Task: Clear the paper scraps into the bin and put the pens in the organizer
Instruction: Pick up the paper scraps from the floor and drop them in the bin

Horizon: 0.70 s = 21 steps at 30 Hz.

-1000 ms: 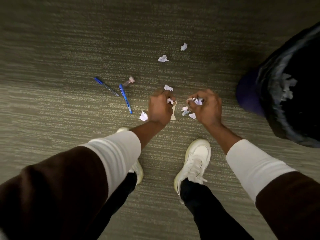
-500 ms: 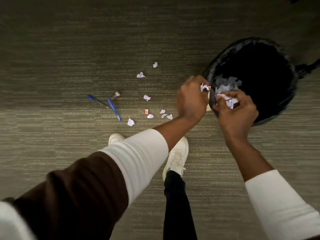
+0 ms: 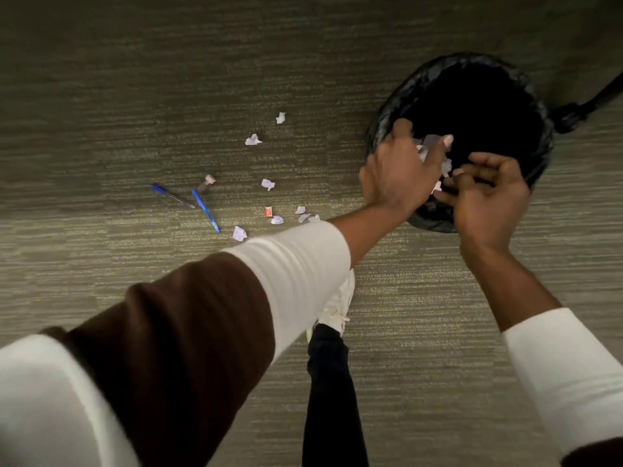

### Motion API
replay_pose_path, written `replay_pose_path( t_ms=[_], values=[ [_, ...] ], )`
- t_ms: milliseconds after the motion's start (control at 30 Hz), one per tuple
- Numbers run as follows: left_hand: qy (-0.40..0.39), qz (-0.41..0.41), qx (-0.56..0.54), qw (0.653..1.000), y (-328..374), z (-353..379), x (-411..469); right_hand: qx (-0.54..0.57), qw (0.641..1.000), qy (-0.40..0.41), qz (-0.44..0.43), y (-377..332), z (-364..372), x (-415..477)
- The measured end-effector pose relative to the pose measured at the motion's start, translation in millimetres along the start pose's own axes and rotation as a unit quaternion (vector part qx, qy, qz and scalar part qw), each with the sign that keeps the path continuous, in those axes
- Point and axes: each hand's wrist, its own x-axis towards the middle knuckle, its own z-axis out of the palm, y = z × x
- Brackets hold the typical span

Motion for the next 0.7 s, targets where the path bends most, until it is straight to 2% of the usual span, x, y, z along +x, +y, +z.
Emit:
replay_pose_path(
  t_ms=[100,300,400,567,700],
  values=[
    [0.014,-0.008,0.009,1.000,-31,-13,-2,0.013,0.999,-0.041,-0.023,3,14,-29],
    [-0.009,-0.022,0.076,0.997,-127,-44,-7,-0.080,0.978,-0.192,-0.031,33,64,-83],
    [-0.048,-0.017,0.151,0.987,-188,-63,-6,-0.194,0.942,-0.270,-0.042,62,93,-96],
    [-0.111,-0.009,0.268,0.957,-284,-91,4,-0.388,0.847,-0.361,-0.035,119,137,-101],
    [-0.135,0.006,0.315,0.939,-352,-93,22,-0.430,0.824,-0.366,-0.047,159,175,-93]
  ],
)
